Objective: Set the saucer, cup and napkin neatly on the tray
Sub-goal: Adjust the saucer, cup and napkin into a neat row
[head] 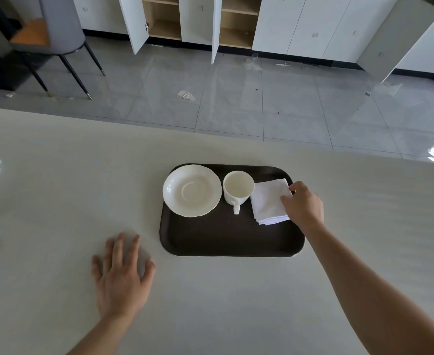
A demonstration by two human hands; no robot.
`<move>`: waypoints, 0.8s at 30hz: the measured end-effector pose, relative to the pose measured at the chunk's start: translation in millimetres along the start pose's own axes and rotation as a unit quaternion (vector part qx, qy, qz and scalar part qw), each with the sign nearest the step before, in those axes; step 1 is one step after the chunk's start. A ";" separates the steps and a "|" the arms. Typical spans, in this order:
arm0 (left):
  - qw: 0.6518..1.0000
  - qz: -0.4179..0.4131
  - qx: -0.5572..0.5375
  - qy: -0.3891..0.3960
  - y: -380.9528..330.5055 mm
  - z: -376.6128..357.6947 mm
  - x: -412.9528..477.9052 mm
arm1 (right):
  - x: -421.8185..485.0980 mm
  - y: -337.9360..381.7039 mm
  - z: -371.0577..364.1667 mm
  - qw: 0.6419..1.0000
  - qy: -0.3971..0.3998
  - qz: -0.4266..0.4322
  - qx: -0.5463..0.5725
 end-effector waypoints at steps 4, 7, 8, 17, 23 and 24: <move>1.000 0.001 -0.001 0.001 -1.9 2.1 0.1 | -1.8 -1.4 -0.2 0.999 0.013 0.029 -0.034; 1.000 0.003 -0.005 0.006 -2.2 3.9 0.5 | -5.9 0.3 -1.9 0.996 0.035 0.058 -0.064; 1.000 0.004 -0.007 0.009 -3.2 4.7 0.8 | -7.2 1.6 -1.5 0.995 0.036 0.066 -0.069; 0.988 -0.087 -0.084 -0.093 -46.0 28.9 -4.1 | -22.3 -1.5 12.8 0.992 0.034 0.103 -0.056; 0.933 -0.279 -0.224 -0.050 -174.1 41.8 -20.4 | -20.7 -9.8 18.6 0.990 0.039 0.127 -0.038; 0.930 -0.287 -0.226 -0.031 -193.3 40.6 -18.8 | -20.6 -11.4 19.1 0.989 0.043 0.134 -0.039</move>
Point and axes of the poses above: each hand's wrist, its own x-axis towards the middle knuckle, its own z-axis out of the back of the hand, y = z × x, the point moved 3 cm from there along x, towards the middle knuckle, and after that the axes turned 8 degrees about -y, right-handed, at the moved point
